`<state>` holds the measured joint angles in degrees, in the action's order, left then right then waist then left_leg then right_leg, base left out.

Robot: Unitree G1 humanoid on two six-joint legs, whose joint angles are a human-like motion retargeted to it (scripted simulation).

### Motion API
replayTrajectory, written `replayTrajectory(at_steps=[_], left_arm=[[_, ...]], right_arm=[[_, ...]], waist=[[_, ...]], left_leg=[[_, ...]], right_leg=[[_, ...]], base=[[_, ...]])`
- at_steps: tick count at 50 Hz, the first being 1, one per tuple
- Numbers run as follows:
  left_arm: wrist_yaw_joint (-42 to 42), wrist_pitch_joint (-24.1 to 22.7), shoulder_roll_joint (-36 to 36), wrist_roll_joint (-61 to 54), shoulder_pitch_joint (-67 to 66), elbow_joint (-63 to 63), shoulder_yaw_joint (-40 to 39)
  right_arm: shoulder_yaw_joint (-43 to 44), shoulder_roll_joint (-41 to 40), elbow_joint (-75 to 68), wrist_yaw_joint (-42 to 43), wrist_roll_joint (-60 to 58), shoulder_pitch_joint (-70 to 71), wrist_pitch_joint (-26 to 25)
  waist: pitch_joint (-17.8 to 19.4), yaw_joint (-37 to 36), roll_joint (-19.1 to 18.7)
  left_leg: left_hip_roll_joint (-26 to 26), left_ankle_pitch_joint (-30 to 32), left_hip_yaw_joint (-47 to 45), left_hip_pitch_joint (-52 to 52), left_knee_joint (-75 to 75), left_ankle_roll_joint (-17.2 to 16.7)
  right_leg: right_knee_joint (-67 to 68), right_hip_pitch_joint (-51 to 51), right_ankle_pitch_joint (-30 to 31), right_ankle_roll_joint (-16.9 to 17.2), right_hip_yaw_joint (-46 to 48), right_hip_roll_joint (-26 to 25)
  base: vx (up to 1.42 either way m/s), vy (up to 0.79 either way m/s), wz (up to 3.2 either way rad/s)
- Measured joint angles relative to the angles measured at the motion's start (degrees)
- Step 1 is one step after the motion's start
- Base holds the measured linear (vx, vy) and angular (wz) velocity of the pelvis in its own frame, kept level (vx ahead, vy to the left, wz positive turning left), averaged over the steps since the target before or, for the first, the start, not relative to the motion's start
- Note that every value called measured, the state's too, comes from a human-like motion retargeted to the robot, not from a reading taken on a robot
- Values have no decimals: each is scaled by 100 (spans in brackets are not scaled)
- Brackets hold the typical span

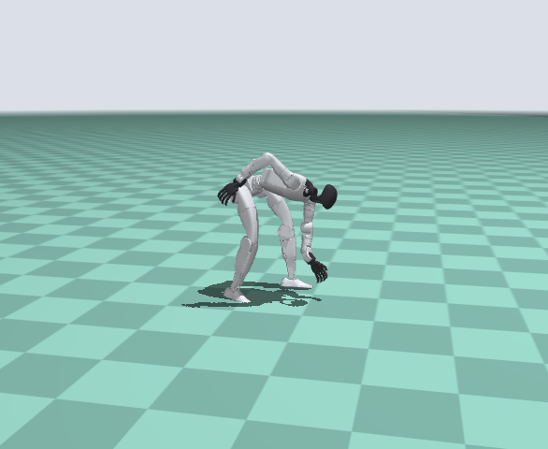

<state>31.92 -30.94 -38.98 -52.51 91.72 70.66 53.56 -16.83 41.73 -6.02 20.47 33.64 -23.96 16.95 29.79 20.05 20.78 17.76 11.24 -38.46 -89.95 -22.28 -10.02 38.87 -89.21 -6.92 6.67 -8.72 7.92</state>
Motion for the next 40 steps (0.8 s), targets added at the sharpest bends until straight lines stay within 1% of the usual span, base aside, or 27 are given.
replayTrajectory(at_steps=[3, 6, 7, 10, 12, 15, 16, 17, 20, 25, 30, 33, 35, 40], left_arm=[[-28, -57, -47, 64, 57, -60, 14], [-49, -128, -126, 258, 65, -218, 3], [-76, -148, -158, 321, 27, -276, 11], [-213, -198, -278, 475, -291, -441, 32], [-175, -256, -281, 608, -506, -584, -96], [-225, -247, -400, 805, -783, -719, -191], [-63, -115, -465, 607, -779, -832, -192], [42, -19, -526, 495, -785, -921, -203], [24, 46, -686, 677, -883, -1049, -319], [32, 133, -962, 959, -1059, -1353, -621], [-85, 195, -1155, 1013, -1086, -1581, -847], [-199, 269, -1218, 975, -937, -1550, -794], [-270, 337, -1248, 954, -765, -1481, -707], [-447, 502, -1366, 843, -160, -1316, -487]], right_arm=[[80, -144, -103, -56, 4, 10, 17], [158, -306, -237, -139, -49, 56, 40], [154, -361, -292, -157, -66, 73, 42], [50, -486, -506, -175, -113, 87, 50], [376, -450, -574, -282, -543, -73, -108], [535, -530, -691, -233, -661, -145, -115], [712, -433, -734, -184, -856, -121, -472], [842, -384, -776, -142, -993, -98, -718], [907, -517, -943, -81, -1057, -34, -768], [827, -674, -1294, -113, -1278, 80, -875], [739, -699, -1541, -250, -1701, 128, -1034], [664, -703, -1722, -278, -1907, 201, -1107], [597, -718, -1890, -267, -1976, 298, -1142], [422, -829, -2358, -218, -1828, 635, -1158]], waist=[[0, -238, -264], [0, -538, -570], [0, -631, -615], [0, -824, -527], [0, -932, -730], [0, -1021, -840], [0, -1015, -895], [0, -1019, -936], [-43, -1100, -957], [-348, -1323, -1014], [-713, -1657, -1317], [-941, -1884, -1648], [-1086, -2008, -1827], [-1365, -2184, -2040]], left_leg=[[104, 17, 248, 0, 70, -16], [289, -78, 573, 5, -27, -14], [337, -132, 632, 120, -38, -14], [354, -267, 557, 969, 133, -16], [314, -334, 583, 1391, 151, -37], [308, -484, 600, 2109, 119, -2], [-56, -102, 612, 2686, 1043, 40], [-312, 149, 611, 3158, 1679, 77], [-399, 43, 523, 3906, 1726, 159], [-452, -268, 300, 4941, 1528, 282], [-532, -463, 70, 5788, 1498, 334], [-479, -441, 87, 6141, 1622, 269], [-556, -433, 102, 6363, 1749, 255], [-1000, -417, 180, 7008, 2171, 264]], right_leg=[[-422, 326, 200, 56, 280, -118], [-951, 805, 407, 107, 603, -294], [-1145, 1042, 466, 118, 666, -343], [-1673, 2002, 590, 149, 660, -392], [-1756, 2484, 567, 229, 728, -360], [-1952, 3322, 553, 248, 777, -348], [-2317, 3682, 706, 186, 723, -275], [-2569, 4004, 801, 147, 685, -217], [-2657, 4744, 733, 179, 659, -123], [-2984, 5892, 718, 394, 629, 71], [-3421, 6855, 773, 824, 884, 268], [-3536, 7249, 696, 833, 1220, 169], [-3540, 7454, 588, 833, 1394, 205], [-3332, 7925, 226, 821, 1586, 532]], base=[[4, -4, -80], [7, -4, -94], [16, -4, -50], [16, -3, 10], [10, -2, 48], [12, -2, 43], [12, -2, 65], [12, -2, 62], [13, 0, 19], [16, 2, -15], [14, 1, -23], [8, -13, -3], [5, -7, 19], [4, -1, 33]])
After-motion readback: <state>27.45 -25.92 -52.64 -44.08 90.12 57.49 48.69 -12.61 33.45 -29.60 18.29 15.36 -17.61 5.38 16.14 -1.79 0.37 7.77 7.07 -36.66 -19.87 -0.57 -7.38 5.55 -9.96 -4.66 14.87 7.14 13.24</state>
